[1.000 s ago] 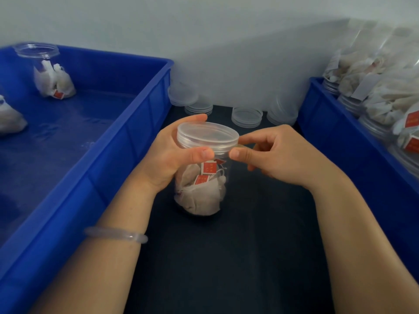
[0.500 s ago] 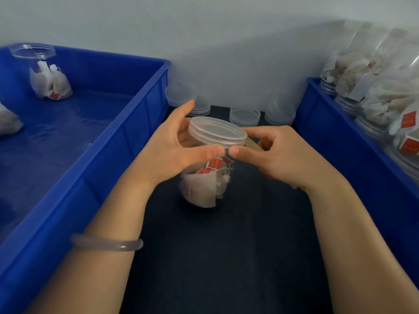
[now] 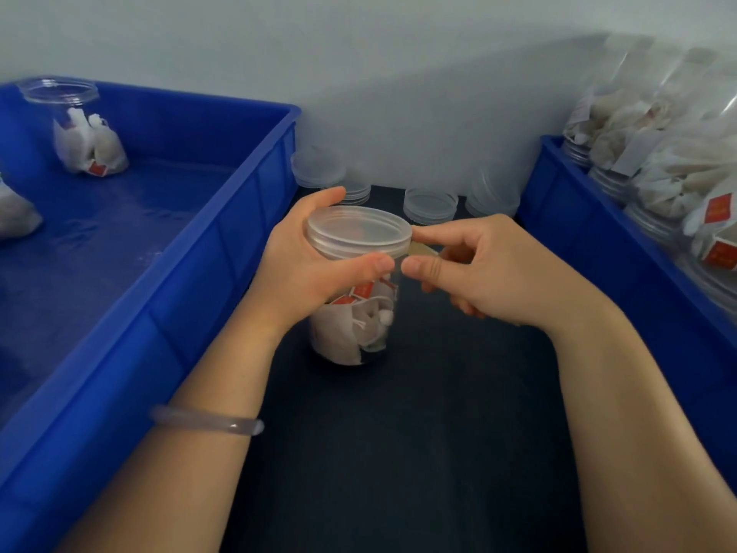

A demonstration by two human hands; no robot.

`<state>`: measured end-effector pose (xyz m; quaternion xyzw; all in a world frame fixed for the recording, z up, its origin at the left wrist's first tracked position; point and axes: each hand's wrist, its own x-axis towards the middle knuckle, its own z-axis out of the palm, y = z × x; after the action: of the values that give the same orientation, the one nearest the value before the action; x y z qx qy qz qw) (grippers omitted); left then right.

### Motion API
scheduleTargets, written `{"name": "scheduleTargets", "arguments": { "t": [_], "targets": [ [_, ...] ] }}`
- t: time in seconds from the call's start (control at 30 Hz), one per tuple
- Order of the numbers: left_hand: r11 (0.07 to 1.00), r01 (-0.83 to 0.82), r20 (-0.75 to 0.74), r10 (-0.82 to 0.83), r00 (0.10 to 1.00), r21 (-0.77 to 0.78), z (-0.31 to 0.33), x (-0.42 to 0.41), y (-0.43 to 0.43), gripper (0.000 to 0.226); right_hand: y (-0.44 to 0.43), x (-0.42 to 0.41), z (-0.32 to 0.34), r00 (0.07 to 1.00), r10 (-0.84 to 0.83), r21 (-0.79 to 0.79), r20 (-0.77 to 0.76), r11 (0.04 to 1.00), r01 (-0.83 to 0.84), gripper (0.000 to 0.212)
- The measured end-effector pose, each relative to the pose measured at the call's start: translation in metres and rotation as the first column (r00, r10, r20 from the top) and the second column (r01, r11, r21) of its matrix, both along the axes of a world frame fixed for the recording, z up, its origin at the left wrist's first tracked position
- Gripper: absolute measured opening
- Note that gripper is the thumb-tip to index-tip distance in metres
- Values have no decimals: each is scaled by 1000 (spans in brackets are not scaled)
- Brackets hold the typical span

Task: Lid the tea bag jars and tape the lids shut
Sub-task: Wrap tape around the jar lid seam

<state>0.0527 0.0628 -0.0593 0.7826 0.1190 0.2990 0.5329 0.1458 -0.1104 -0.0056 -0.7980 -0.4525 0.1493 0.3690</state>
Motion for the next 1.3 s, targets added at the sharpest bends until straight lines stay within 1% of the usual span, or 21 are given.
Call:
{"name": "scheduleTargets", "arguments": {
  "t": [0.07,0.13,0.17,0.27,0.3,0.37,0.5,0.57,0.7,0.73,0.8,0.83,0.9,0.97,1.0,1.1,1.23,1.3],
  "targets": [
    [1000,15,3,-15,1000,-6,-1,-1,1,104,2,1,-2,1000,-13,-13,3,1000,13,24],
    [999,38,4,-38,999,-9,-1,-2,0,101,3,3,-5,999,-36,-32,20,999,37,46],
    [999,47,4,-47,999,-11,-1,-2,0,100,4,4,-6,999,-37,-42,39,998,39,51],
    [998,61,14,-60,998,-34,-2,-3,4,98,10,4,-12,993,-1,-19,116,1000,3,36],
    [998,59,11,-59,998,-37,-3,-3,6,97,12,3,-13,989,11,-5,148,1000,-10,34],
    [997,63,5,-62,998,-37,-2,-4,8,95,14,3,-15,983,13,-2,186,1000,-13,35],
    [996,64,7,-64,998,-57,-3,-4,8,92,11,5,-14,979,29,-62,202,998,-17,43],
    [995,76,12,-75,997,-70,-3,-3,7,94,10,4,-14,978,23,-79,206,997,-6,42],
    [990,112,16,-111,994,-86,-4,-4,8,93,13,2,-15,981,8,-46,193,999,1,39],
    [988,126,15,-125,992,-93,-4,-5,8,93,15,1,-16,986,-11,-43,167,999,19,43],
    [981,158,8,-158,987,-110,-3,-7,10,89,15,-1,-16,999,-39,-47,34,998,41,44],
    [977,179,-3,-181,983,-113,-3,-7,10,88,15,-2,-16,999,-38,-49,-34,998,37,40],
    [975,197,-30,-201,979,-103,0,-7,10,91,13,-2,-16,997,-26,-48,-74,999,23,29],
    [987,152,-49,-154,987,-56,3,-5,6,104,12,-3,-14,999,-20,-34,-37,999,19,20],
    [993,113,-50,-114,992,-31,4,-3,3,110,11,-3,-12,1000,-22,-33,-12,999,22,20],
    [999,32,-29,-32,999,1,6,-1,-3,113,9,-3,-8,997,-62,-70,50,995,65,30],
    [999,23,-39,-21,999,47,4,3,-9,121,8,0,-10,985,-97,-75,141,991,109,41],
    [999,-24,-16,25,1000,38,4,5,-12,120,8,-1,-10,989,-70,-109,127,990,84,39]
  ]
}}
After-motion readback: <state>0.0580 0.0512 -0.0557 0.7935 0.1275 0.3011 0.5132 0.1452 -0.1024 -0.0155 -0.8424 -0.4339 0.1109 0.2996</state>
